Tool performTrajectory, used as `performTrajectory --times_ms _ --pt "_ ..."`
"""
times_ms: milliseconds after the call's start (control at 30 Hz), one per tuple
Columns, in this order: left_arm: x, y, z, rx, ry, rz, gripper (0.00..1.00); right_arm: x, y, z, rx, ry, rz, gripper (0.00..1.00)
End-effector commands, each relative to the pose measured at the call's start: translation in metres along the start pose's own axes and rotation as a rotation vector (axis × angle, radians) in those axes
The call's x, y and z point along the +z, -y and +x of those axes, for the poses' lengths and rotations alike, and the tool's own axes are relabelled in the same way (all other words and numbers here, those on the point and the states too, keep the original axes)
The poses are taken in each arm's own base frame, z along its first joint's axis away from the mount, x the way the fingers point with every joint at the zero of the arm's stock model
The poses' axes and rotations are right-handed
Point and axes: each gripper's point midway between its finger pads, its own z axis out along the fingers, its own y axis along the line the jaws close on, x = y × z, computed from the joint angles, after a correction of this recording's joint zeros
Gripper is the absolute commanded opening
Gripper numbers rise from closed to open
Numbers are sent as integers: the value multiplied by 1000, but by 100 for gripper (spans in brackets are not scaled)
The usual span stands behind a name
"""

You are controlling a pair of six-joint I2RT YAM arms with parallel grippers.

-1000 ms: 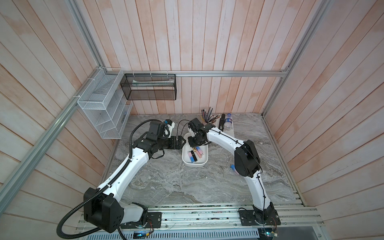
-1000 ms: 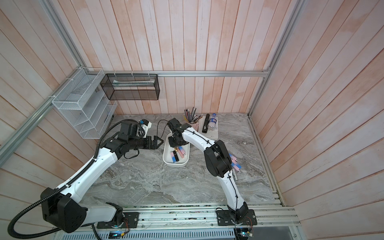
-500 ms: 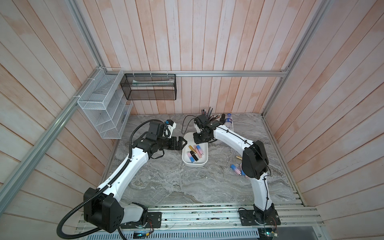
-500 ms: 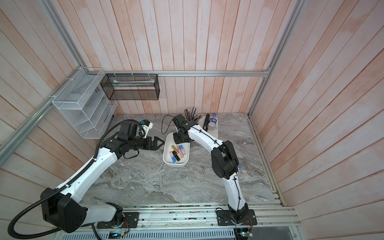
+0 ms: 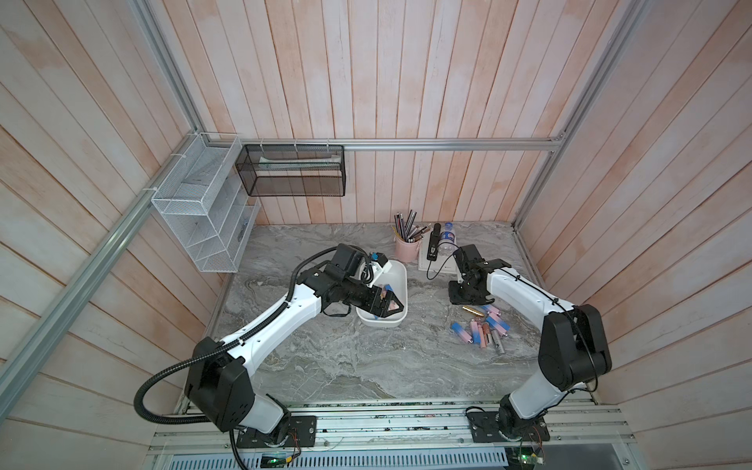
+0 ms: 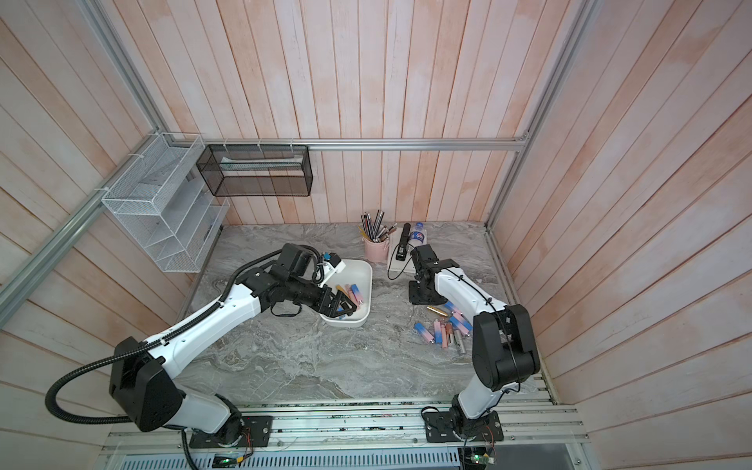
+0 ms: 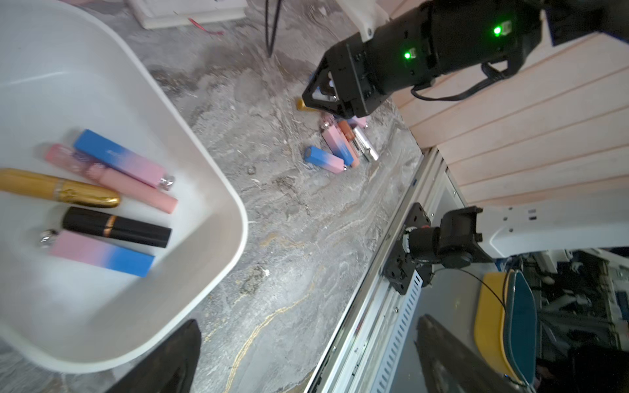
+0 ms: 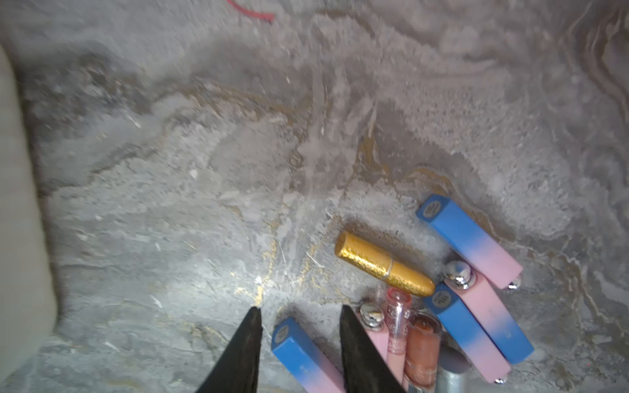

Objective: Put the lipstick into the storage box
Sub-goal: Place the lipstick in the storage box, then pick up the lipstick at the center of the board.

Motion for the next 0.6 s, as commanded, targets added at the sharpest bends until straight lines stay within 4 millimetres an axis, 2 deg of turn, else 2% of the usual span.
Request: performTrajectory --times_ms 0,67,267,567 --pt "10 17 -1 62 -34 43 100 5 14 1 16 33 20 39" --pt "17 22 -4 77 -41 54 100 10 18 4 30 31 19 39" --pt "20 29 -12 98 -35 62 100 16 27 2 16 34 61 39" --pt "20 23 -6 86 -34 33 100 35 42 1 6 1 76 40"
